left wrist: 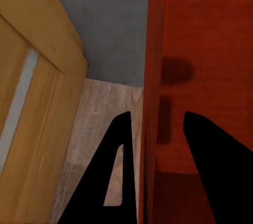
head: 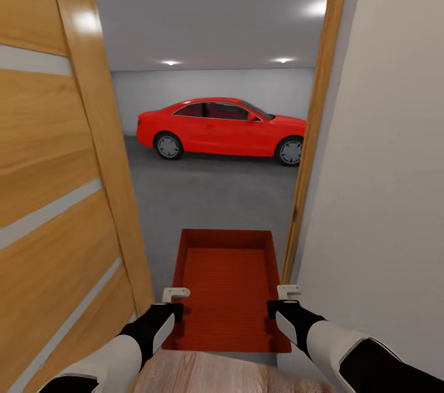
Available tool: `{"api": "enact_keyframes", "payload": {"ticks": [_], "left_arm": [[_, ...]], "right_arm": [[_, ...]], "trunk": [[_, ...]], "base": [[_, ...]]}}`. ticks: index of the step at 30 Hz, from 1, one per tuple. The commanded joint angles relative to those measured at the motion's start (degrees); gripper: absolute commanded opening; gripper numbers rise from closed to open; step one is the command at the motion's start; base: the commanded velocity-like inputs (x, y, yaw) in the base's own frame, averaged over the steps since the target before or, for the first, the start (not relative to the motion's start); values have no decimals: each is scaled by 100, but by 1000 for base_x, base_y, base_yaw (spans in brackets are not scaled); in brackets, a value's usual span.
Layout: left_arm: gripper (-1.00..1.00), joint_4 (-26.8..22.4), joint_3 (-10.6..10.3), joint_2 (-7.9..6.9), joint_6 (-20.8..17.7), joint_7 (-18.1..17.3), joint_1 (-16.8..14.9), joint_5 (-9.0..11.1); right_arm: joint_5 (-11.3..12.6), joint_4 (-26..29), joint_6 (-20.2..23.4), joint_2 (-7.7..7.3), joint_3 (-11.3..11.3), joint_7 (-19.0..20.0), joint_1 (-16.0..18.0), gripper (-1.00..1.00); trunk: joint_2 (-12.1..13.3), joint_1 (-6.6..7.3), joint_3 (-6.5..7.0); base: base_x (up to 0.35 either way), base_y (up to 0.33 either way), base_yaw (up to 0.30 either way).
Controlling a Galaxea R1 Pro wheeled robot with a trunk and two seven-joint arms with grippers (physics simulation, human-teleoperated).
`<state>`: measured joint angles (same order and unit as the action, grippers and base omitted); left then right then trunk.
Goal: Move the two storage containers from the living room to the garage. In the garage, place one container on the floor and stack the other container on top of it (either order is fine).
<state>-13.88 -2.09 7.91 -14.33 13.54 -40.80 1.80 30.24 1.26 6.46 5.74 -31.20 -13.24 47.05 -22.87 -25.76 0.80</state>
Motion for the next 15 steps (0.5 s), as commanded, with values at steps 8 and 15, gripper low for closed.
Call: {"api": "enact_keyframes", "payload": {"ticks": [8,15], "left_arm": [[-100,8,68,6,-52,7,2,-30],[-100,8,68,3,-45,0,2,-30]], "right_arm": [[-62,14,-286,41,-493,-293,-1,-100],[-62,14,-286,41,-493,-293,0,-100]], "trunk": [[-5,-2,-2],[-5,-2,-2]], "base": [[80,105,-78],[189,260,-2]]}}
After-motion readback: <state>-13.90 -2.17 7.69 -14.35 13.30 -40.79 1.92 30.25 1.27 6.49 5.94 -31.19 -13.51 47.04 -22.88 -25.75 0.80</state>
